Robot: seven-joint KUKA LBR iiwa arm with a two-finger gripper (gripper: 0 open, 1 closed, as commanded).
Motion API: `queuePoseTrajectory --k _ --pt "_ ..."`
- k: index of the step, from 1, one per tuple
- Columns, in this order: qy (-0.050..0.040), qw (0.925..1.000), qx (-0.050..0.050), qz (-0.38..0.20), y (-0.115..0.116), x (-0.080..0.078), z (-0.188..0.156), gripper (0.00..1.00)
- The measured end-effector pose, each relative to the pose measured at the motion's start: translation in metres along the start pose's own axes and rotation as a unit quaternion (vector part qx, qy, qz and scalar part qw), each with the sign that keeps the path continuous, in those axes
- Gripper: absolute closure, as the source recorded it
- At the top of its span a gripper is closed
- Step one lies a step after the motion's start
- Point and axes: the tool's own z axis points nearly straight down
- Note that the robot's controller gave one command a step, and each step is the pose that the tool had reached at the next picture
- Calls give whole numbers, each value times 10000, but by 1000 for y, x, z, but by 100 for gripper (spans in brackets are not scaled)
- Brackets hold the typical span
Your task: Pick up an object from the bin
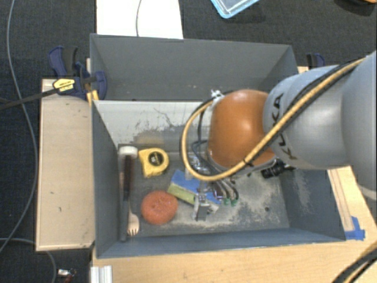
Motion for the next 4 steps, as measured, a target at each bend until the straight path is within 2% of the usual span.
queuePoseTrajectory --k 1,2,3,4 --pt "-39 10000 -7 23 -1 -2 -4 0" --pt "-49 9992 -13 387 -26 4 43 0" --pt "-100 9955 -30 943 -46 -21 61 0" --pt "-50 9982 -24 602 -14 18 72 100"
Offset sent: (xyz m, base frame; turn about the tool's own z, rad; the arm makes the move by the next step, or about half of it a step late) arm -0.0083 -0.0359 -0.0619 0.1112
